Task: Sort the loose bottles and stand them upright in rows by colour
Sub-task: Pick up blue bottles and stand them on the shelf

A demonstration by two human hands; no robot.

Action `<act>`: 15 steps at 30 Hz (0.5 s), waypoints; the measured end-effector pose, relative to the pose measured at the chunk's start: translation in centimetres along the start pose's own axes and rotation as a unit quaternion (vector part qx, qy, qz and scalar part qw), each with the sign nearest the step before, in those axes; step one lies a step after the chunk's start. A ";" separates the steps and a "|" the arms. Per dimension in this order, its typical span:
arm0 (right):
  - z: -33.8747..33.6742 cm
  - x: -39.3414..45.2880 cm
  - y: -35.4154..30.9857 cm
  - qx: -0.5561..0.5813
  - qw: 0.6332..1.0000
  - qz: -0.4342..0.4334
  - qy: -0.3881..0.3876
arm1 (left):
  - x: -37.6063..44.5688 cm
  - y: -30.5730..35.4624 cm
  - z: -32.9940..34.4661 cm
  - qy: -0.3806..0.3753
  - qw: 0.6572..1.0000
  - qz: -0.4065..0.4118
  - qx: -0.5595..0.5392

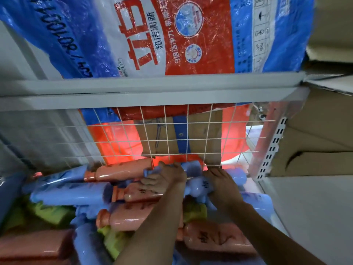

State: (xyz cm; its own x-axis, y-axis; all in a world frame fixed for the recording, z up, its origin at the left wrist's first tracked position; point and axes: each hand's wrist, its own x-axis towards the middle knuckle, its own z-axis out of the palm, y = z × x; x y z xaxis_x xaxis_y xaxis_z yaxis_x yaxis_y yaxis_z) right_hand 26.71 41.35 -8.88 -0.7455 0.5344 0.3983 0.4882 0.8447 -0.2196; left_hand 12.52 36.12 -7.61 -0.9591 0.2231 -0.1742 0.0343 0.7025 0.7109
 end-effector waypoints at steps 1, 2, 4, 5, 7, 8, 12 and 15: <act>-0.1 -0.2 0.5 0.004 1.000 0.009 0.009 | 0.3 -0.1 0.3 0.019 0.999 0.014 -0.023; -0.3 -0.3 0.8 0.000 1.000 0.015 0.013 | 0.3 -0.1 0.7 0.080 0.996 0.035 -0.027; -0.7 -0.5 1.2 0.004 0.999 0.031 0.027 | -0.2 0.2 0.6 0.139 0.987 0.075 -0.027; -0.7 -0.6 1.4 0.011 0.998 0.038 0.041 | -0.4 0.7 0.2 0.131 0.986 0.095 -0.028; -1.0 -0.7 1.8 0.015 0.997 0.055 0.059 | -0.9 2.0 0.1 0.110 0.986 0.114 -0.054; -1.3 -0.8 2.0 0.014 0.996 0.062 0.062 | -1.2 2.4 0.1 0.092 0.985 0.109 -0.093; -1.8 -1.6 3.6 0.026 0.994 0.088 0.067 | -1.6 2.6 1.1 0.106 0.957 0.152 -0.225; -3.2 -2.7 5.5 0.110 0.980 0.138 0.095 | -2.9 2.9 1.8 0.162 0.907 0.293 -0.256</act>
State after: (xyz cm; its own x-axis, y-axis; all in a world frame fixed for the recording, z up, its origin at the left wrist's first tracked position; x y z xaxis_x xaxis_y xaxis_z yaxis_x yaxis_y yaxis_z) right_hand 32.85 44.47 -8.31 -0.4912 0.7457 0.4502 0.5335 0.6661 -0.5212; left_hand 15.87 38.67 -6.28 -0.8534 0.1874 0.4865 0.5095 0.1025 0.8543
